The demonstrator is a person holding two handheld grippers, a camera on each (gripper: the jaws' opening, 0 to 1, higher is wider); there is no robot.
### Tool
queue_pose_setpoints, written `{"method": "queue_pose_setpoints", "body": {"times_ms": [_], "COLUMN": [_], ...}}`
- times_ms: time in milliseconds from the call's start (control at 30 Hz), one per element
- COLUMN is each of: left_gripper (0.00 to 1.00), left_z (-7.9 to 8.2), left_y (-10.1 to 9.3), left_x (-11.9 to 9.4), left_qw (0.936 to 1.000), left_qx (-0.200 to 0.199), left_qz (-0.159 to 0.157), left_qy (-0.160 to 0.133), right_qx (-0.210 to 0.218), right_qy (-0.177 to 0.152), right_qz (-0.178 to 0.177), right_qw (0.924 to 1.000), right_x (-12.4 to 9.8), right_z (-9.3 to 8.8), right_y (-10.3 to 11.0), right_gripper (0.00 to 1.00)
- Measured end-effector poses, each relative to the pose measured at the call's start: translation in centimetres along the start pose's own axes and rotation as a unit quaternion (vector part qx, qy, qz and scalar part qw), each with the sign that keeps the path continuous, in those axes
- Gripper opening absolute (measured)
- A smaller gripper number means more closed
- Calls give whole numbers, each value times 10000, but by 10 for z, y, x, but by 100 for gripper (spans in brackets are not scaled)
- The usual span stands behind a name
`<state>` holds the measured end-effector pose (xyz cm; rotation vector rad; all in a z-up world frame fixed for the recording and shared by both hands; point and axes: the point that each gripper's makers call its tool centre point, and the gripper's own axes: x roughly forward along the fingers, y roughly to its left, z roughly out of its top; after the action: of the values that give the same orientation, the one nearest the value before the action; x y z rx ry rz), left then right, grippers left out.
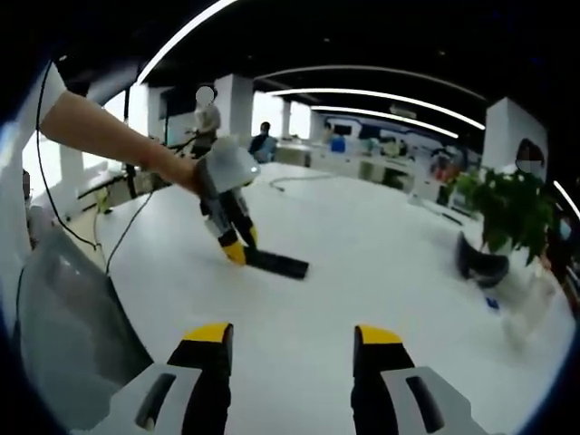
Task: Press the specified remote control buttons in sequence, fully releasing each button before pressing the next.
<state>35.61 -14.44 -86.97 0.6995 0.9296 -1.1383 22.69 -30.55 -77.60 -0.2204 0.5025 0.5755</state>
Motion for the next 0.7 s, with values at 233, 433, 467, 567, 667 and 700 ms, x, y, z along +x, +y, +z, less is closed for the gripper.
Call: {"method": "queue_pose_setpoints", "body": {"times_ms": [233, 433, 467, 567, 667, 700], "left_gripper": [24, 24, 24, 24, 24, 24], "left_z": [-1, -3, -3, -4, -5, -5], "left_y": [-10, -19, -20, -25, -29, -30], "left_x": [-1, -2, -2, -2, -3, -3], "left_qw": [9999, 10000, 10000, 9999, 9999, 9999], "left_qx": [-88, -36, -45, -30, -10, -9], "left_qz": [50, 29, 32, 43, 31, 27], "left_qy": [33, 58, 66, 106, 109, 108], "right_qx": [-92, -60, -62, -71, -93, -100], "right_qy": [52, 28, 29, 35, 50, 47], "right_qz": [66, 49, 47, 72, 105, 116], "right_qw": [9999, 10000, 10000, 9999, 9999, 9999], "right_x": [1, 0, 0, 0, 0, 0], "right_z": [-1, -1, -1, -1, -2, -1], "right_y": [3, 2, 2, 3, 5, 5], "right_gripper": [50, 49, 49, 48, 47, 47]}}
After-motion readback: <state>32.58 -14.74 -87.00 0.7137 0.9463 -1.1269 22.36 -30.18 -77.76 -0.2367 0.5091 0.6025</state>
